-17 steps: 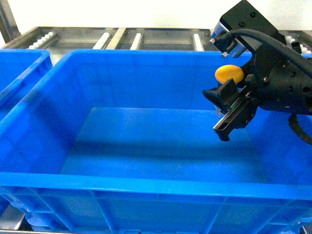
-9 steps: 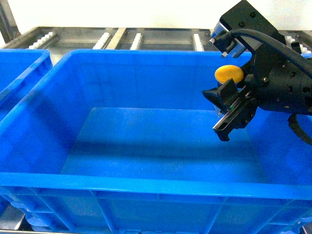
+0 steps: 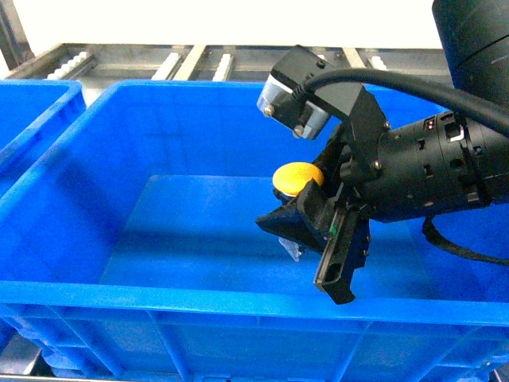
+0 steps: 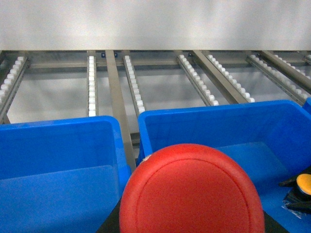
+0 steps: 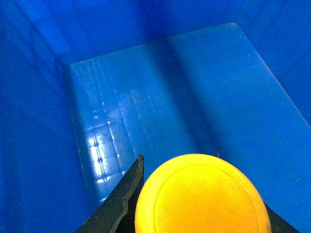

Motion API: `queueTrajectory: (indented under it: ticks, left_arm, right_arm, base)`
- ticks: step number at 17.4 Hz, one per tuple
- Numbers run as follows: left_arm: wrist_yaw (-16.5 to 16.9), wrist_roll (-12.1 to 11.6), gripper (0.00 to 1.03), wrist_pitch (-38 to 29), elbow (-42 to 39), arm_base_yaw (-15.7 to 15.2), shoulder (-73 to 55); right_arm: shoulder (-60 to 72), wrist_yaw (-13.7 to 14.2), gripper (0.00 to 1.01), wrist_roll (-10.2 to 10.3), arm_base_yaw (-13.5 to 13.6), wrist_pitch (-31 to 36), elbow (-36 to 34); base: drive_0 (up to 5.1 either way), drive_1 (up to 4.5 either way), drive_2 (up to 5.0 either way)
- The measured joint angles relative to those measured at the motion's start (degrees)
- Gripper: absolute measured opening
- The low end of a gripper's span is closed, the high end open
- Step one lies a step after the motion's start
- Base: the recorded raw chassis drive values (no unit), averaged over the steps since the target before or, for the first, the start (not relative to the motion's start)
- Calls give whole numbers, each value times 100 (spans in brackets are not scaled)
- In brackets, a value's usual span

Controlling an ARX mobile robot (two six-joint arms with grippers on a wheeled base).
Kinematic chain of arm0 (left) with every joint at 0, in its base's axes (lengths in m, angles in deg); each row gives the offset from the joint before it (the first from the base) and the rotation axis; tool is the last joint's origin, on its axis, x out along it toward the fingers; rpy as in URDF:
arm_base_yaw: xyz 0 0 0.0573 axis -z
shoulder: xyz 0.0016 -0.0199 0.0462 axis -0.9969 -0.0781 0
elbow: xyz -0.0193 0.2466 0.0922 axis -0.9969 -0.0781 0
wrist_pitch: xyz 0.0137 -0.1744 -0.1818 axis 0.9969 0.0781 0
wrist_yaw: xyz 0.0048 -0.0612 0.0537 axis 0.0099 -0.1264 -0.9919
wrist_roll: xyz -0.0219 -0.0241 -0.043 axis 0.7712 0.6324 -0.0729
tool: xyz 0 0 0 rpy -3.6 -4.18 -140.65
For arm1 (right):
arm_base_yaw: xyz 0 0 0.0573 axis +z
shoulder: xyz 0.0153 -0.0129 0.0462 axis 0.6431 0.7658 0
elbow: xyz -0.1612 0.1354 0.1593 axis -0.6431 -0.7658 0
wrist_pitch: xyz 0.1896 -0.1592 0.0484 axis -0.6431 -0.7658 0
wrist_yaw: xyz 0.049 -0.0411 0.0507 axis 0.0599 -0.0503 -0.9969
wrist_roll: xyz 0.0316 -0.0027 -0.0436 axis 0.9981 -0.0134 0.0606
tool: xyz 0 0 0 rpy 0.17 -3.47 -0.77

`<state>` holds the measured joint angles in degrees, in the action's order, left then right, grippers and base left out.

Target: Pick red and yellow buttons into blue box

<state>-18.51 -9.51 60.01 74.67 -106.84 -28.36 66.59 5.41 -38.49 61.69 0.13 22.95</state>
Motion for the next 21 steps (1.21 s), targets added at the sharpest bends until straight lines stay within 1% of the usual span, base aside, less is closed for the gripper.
queueTrajectory:
  ticks: [1,2,4,5,7,12,13,14,15,16,17,18,19,20,21]
  left_arm:
    - [2,0,23,0,0,0,0]
    - [13,0,23,-4,0,15,0]
    - [2,0,23,-2,0,9,0]
    - [2,0,23,0,0,9,0]
    - [4,0,23,2,0,9,0]
    - [4,0,23,-2,0,11,0]
    - [-168,-7,23,7,0,192,-85]
    - [-341,13,23,177,13,560,-289]
    - [-455,50,23,297,11,997,-544]
    - [-546,136,23,334,-31,1370,-791]
    - [-656,186,23,350,-83,1679,-896]
    - [-625,328,23,251,-90,1917,-922]
    - [-544,459,23,234,-68,2061,-953]
    - [-529,592,23,302,-42,2177,-1069]
    - [-380,785,23,299,-42,2221,-1246]
  right_arm:
    - [44,33,36,-63,-4,-15,0]
    - [44,42,44,-90,-4,-9,0]
    - [42,37,68,-136,9,2,7]
    - [44,44,77,-164,2,20,17]
    - [42,74,99,-166,-35,59,61]
    - [42,68,98,-166,-33,44,70]
    - [42,68,98,-168,-33,44,70]
    - [42,70,98,-168,-35,44,70]
    - [42,70,98,-168,-31,44,70]
    - [42,55,98,-166,-31,44,70]
    - [42,52,98,-164,-31,44,70]
    - [42,57,98,-168,-31,44,70]
    - [42,59,98,-168,-33,44,70]
    - [42,57,98,-170,-33,44,70]
    - [42,57,98,-166,-31,44,70]
  base:
    - [0,0,0]
    - [0,0,0]
    - [0,0,0]
    - [0,0,0]
    - [0,0,0]
    - [0,0,0]
    - [0,0,0]
    - [0,0,0]
    - [0,0,0]
    - [0,0,0]
    - [0,0,0]
    - [0,0,0]
    - [0,0,0]
    - [0,0,0]
    - [0,0,0]
